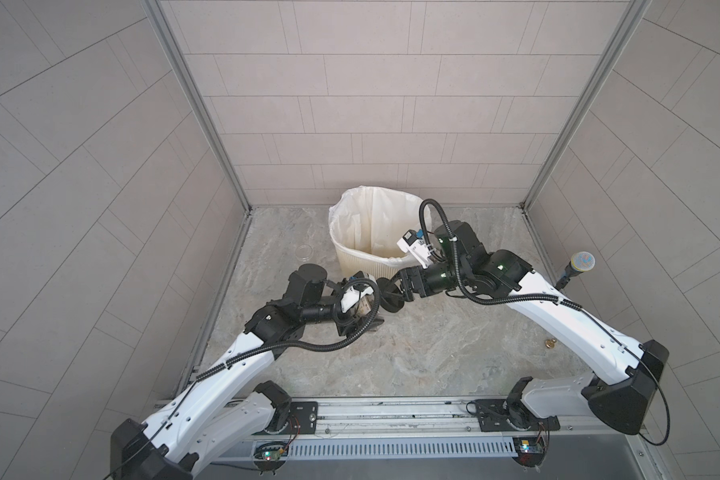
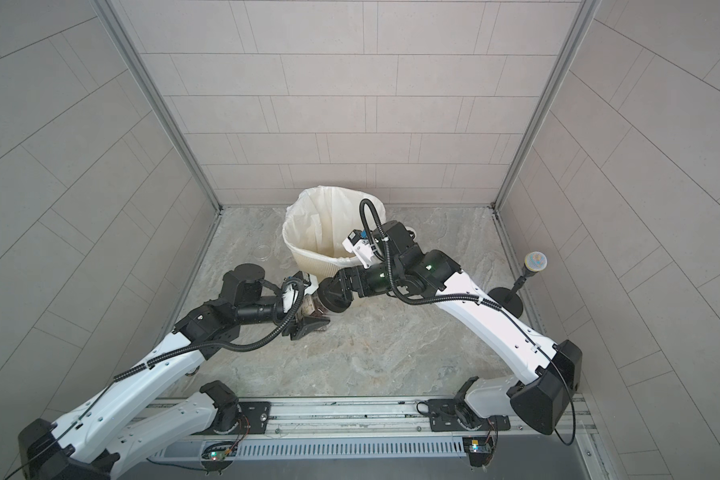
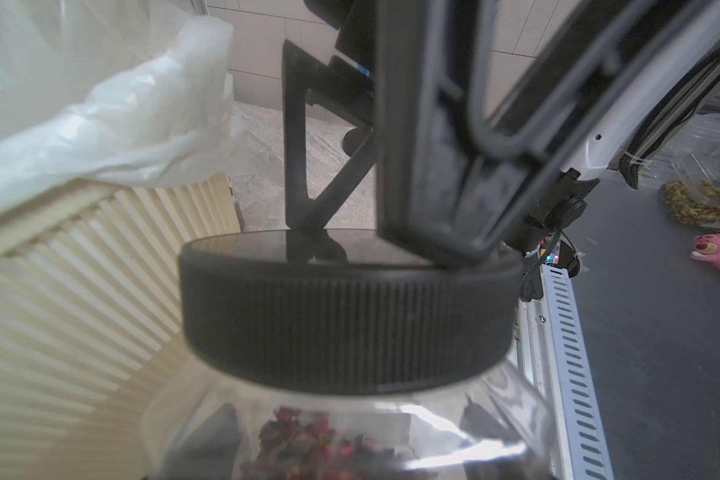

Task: Empty the moldy dried flower tea in the jars
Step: Unscrew the lid from the jar.

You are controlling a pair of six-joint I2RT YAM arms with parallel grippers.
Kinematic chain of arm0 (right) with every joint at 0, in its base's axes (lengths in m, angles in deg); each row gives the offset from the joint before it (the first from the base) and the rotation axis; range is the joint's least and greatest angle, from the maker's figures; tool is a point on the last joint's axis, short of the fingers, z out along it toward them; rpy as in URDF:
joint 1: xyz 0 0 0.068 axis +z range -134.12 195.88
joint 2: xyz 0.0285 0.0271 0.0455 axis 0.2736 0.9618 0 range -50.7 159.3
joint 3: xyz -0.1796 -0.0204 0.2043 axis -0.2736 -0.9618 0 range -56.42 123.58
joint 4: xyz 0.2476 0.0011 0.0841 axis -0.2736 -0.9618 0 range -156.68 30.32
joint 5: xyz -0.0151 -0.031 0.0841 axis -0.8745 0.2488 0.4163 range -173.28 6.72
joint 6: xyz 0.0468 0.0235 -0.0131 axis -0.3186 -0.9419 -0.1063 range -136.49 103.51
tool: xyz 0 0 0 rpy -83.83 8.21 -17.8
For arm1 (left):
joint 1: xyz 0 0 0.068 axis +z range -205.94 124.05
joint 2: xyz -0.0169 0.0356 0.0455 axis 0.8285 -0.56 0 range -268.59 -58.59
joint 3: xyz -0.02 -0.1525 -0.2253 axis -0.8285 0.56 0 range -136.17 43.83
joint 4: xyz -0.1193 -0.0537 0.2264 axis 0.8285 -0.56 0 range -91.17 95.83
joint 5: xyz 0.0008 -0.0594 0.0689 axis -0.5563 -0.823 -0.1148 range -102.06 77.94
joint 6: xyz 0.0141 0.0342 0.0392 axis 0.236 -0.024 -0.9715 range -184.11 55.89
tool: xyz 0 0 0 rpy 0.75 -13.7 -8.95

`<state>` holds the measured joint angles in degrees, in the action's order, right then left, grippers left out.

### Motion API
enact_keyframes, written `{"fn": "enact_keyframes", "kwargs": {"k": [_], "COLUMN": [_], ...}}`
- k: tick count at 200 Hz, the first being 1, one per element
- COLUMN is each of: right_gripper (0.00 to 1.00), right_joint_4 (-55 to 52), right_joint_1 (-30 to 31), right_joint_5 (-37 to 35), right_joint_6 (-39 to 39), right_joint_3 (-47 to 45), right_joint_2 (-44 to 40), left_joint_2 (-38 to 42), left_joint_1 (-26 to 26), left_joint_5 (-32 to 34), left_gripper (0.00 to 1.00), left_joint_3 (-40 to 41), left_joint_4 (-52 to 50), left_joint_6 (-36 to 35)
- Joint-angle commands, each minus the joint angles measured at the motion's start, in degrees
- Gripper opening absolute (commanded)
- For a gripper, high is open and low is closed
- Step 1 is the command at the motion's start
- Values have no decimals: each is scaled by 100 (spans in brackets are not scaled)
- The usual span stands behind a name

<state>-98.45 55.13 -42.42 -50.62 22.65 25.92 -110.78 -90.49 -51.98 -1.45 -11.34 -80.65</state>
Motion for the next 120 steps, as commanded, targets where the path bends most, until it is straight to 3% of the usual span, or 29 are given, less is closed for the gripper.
{"fn": "enact_keyframes", "kwargs": {"k": [1, 37, 64, 88, 120], "right_gripper": [100, 100, 95, 89, 82], "right_joint_4": [83, 255, -184, -857, -1614], "right_joint_1": [92, 118, 119, 119, 119], "right_joint_5": [-12, 264, -39, -132, 31], "right_joint_6": [14, 11, 387, 1032, 2528], "right_joint_3": [21, 30, 102, 276, 405], "right_joint_2": [63, 11, 36, 140, 178], "left_joint_2": [-8, -49, -38, -45, -58], "left_joint_1": [-116, -161, -164, -162, -158], "left_joint_5": [-147, -56, -68, -119, -436], "left_gripper": [68, 68, 68, 68, 68], "left_joint_3": [6, 2, -19, -63, -170], "left_joint_4": [354, 355, 355, 339, 239], "left_joint_6": [9, 19, 33, 116, 296]}}
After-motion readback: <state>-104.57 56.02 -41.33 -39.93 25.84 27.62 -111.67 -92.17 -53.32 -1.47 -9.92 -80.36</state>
